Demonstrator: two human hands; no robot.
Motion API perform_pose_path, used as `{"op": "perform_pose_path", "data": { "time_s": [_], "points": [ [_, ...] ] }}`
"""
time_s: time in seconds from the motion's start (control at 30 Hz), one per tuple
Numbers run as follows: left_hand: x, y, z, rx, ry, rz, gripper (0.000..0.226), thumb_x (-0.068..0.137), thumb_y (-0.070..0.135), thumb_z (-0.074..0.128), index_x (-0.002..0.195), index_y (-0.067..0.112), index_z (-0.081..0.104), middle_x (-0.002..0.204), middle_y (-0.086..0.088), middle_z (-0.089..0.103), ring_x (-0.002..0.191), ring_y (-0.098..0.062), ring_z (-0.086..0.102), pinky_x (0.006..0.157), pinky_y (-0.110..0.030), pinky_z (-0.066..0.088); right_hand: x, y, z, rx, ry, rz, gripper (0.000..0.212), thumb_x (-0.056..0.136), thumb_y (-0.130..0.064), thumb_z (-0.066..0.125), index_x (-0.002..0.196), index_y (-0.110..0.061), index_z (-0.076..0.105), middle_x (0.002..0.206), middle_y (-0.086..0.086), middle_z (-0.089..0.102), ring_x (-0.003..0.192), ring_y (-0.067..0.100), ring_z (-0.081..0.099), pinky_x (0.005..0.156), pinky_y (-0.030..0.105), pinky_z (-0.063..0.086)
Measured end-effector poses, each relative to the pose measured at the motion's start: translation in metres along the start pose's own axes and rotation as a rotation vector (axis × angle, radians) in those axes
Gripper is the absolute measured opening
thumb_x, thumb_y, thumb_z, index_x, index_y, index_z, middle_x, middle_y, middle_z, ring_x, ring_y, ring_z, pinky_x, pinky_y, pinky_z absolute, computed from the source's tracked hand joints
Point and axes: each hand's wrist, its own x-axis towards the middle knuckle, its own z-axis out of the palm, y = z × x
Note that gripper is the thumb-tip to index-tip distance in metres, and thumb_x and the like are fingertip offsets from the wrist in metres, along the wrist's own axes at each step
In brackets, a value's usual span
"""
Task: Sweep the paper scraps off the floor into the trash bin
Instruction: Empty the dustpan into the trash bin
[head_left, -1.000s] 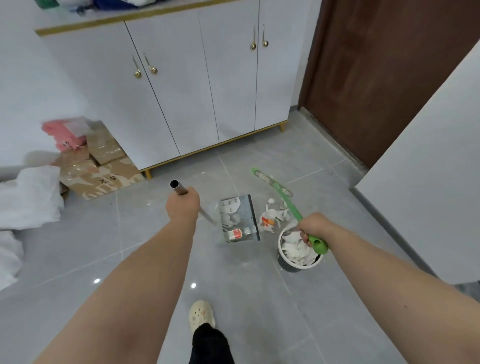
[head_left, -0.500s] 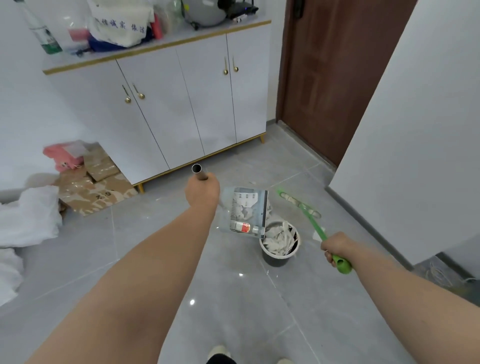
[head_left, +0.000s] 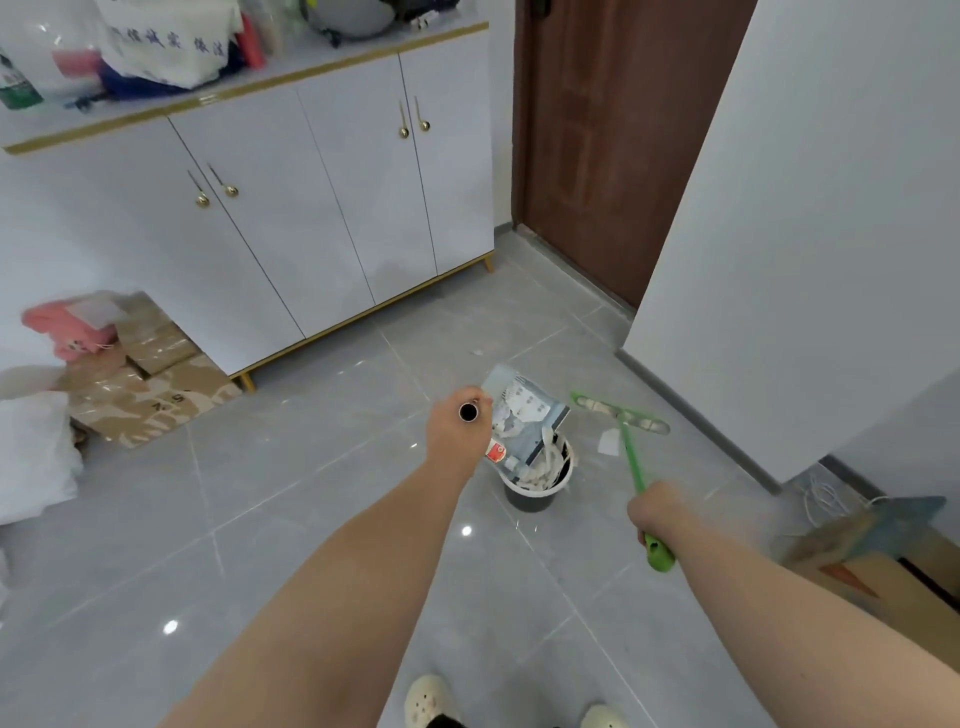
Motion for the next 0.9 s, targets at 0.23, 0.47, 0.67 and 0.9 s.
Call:
{"op": "perform_pose_path", "data": {
  "time_s": [0.23,0.47,0.67,0.9],
  "points": [
    [-0.030,-0.019,0.015,0.441,-0.444,0.280,0.015,0.091,0.015,0.056,0.094,0.009,0.070,0.090,-0.007,0.070,0.085,-0.024,0.062,0.071,-0.023,0.039,0.002,0.029,-0.011,-0.074,-0.052,-0.023,0.039,0.094,-0.003,0.039,0.056,-0.003,0.046,0.021,-0.001,0.041,0.020,0.008,0.045,0.040,0.021,0.038],
    [-0.054,-0.005,0.016,0.811,-0.663,0.233,0.043,0.095,0.016,0.053,0.138,0.019,0.048,0.131,-0.008,0.055,0.119,-0.026,0.051,0.094,-0.026,0.035,0.012,0.064,-0.035,-0.083,-0.085,-0.057,0.039,0.091,0.002,0.040,0.054,-0.002,0.050,0.023,-0.001,0.044,0.017,0.005,0.042,0.040,0.020,0.039],
    [-0.045,0.010,0.014,0.140,-0.717,-0.423,0.044,0.094,-0.006,0.046,0.134,0.010,0.054,0.103,-0.011,0.057,0.084,-0.024,0.063,0.067,-0.022,0.058,0.020,0.091,-0.042,-0.025,-0.053,-0.065,0.029,0.092,0.001,0.042,0.063,0.002,0.044,0.032,0.007,0.048,0.035,0.019,0.050,0.040,0.023,0.040],
    [-0.053,0.031,0.055,-0.286,-0.424,-0.915,0.014,0.096,0.016,0.054,0.086,0.008,0.048,0.042,-0.002,0.042,0.028,-0.006,0.038,0.030,-0.011,0.035,0.022,0.103,-0.053,-0.012,-0.074,-0.091,0.023,0.091,0.003,0.039,0.068,0.001,0.044,0.043,0.010,0.051,0.019,0.011,0.043,0.033,0.016,0.036]
  ]
}}
